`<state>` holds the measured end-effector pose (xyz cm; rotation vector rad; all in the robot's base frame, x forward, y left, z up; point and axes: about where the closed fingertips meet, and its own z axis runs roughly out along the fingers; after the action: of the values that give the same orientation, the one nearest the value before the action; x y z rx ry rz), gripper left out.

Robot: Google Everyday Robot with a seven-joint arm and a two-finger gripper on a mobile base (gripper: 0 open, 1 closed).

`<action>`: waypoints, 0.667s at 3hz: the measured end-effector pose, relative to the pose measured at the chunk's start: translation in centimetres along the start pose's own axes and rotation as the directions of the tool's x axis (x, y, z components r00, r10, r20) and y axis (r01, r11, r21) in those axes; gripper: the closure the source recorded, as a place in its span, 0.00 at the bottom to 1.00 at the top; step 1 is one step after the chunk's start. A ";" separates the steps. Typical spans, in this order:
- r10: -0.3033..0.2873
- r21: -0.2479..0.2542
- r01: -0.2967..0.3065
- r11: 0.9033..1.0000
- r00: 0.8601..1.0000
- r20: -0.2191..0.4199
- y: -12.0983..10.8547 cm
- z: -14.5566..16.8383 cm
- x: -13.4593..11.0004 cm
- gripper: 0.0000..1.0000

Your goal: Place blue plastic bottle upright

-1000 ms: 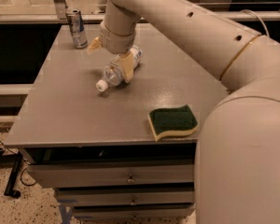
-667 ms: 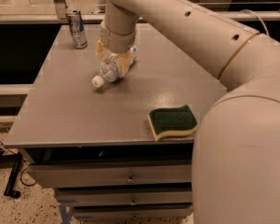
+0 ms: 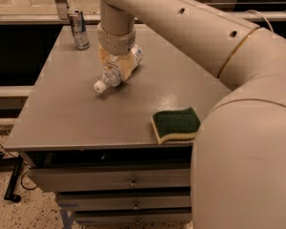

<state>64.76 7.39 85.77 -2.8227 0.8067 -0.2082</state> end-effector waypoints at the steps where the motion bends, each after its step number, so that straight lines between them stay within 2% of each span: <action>1: 0.160 -0.055 -0.158 0.986 0.986 0.037 1.2 -2.3 -0.2 1.00; 2: 0.382 0.001 -0.386 0.922 0.912 0.148 1.3 -8.5 0.0 1.00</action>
Offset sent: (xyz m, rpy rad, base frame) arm -0.0416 -0.0500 0.1635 0.3657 0.3166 -0.6225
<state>62.56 5.05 93.70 -2.5448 1.2849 0.0456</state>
